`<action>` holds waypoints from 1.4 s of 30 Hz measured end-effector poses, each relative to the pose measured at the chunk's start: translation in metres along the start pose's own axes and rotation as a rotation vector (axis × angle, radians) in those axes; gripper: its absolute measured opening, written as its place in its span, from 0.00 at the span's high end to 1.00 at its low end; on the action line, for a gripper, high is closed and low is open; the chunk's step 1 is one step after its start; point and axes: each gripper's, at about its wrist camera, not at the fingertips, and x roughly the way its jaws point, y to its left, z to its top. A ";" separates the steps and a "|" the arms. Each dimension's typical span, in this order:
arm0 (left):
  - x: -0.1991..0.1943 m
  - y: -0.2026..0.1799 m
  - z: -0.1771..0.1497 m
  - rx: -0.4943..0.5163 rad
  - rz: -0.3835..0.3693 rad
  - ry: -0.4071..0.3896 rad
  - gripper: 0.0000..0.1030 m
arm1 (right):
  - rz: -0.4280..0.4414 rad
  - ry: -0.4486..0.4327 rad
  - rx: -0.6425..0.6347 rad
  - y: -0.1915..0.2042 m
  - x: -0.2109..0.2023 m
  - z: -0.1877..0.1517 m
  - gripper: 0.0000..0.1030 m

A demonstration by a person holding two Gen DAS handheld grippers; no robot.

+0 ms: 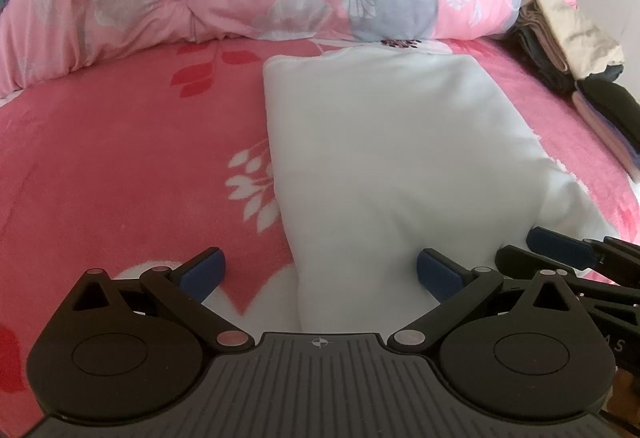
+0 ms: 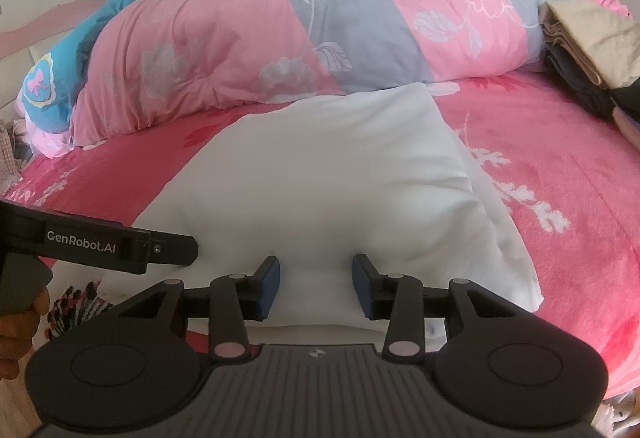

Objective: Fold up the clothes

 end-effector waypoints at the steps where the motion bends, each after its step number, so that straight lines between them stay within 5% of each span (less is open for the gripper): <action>1: 0.000 0.000 0.000 0.000 -0.001 0.000 0.00 | 0.000 0.000 0.001 0.000 0.000 0.000 0.58; 31: 0.000 0.008 0.000 -0.064 -0.020 -0.007 0.00 | 0.074 -0.024 0.094 -0.018 -0.002 -0.004 0.58; 42: -0.045 0.003 0.006 -0.031 0.026 -0.263 0.00 | 0.089 -0.027 0.108 -0.022 -0.002 -0.004 0.58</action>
